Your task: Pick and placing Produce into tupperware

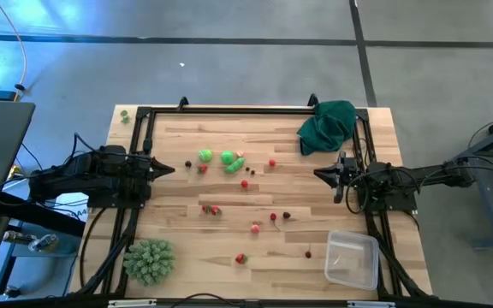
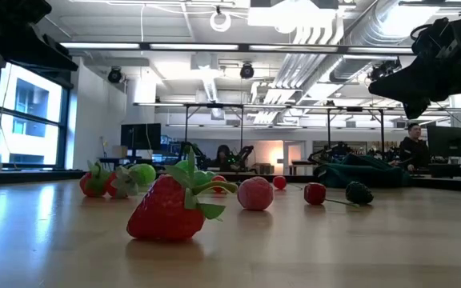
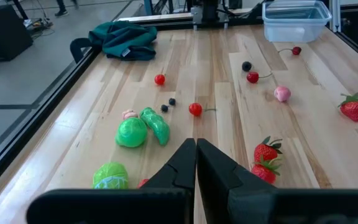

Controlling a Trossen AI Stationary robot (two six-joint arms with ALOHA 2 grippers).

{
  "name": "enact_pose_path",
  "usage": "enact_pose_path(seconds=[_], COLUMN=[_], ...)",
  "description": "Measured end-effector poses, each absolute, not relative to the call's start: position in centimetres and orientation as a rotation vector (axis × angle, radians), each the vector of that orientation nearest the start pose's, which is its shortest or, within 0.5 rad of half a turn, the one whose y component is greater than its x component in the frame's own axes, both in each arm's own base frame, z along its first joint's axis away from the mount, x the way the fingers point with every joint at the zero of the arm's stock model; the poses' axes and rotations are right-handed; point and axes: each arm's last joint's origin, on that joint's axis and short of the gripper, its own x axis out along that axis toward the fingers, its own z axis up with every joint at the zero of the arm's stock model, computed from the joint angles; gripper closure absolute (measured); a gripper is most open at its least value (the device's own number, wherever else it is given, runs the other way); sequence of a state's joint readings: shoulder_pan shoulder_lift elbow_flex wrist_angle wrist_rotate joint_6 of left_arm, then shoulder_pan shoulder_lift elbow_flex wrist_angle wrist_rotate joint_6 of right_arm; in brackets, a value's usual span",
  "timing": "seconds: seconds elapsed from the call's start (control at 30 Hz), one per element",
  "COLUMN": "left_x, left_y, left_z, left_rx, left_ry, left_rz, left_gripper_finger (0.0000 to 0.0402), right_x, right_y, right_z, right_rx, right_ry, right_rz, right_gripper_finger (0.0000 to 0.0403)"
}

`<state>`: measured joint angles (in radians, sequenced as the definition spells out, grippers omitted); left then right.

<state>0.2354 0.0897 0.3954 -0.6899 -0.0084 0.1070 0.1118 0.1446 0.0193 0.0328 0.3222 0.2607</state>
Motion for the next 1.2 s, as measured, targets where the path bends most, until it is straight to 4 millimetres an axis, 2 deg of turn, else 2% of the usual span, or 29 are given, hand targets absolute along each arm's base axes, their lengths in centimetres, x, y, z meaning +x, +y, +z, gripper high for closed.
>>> enact_pose_path(seconds=[0.1, 0.3, 0.57, 0.9, 1.13, 1.2], left_x=[6.1, 6.1, 6.1, 6.1, 6.5, 6.6], left_y=[1.5, 1.9, 1.9, 1.9, 2.0, 2.0], left_z=[22.2, 22.6, 22.5, 22.7, 24.4, 24.9], left_rx=[0.065, 0.183, 0.187, 0.105, -0.105, -0.136], left_ry=[0.396, 0.376, 0.388, 0.348, 0.131, 0.065], left_rz=[0.22, 0.336, 0.342, 0.359, 0.391, 0.391], left_gripper_finger=[0.0396, 0.0396, 0.0396, 0.0396, 0.0396, 0.0396], right_x=[10.5, 10.5, 10.5, 10.4, 10.4, 10.5], right_y=[0.3, 0.3, 0.3, 0.3, 0.2, 0.2], right_z=[16.2, 16.2, 16.2, 16.2, 16.2, 16.4], right_rx=[0.24, 0.24, 0.24, 0.24, 0.242, 0.297], right_ry=[0.063, 0.062, 0.063, 0.063, 0.058, 0.032], right_rz=[-0.221, -0.221, -0.221, -0.221, -0.229, -0.229], right_gripper_finger=[0.0378, 0.0378, 0.0378, 0.0378, 0.0378, 0.0378])
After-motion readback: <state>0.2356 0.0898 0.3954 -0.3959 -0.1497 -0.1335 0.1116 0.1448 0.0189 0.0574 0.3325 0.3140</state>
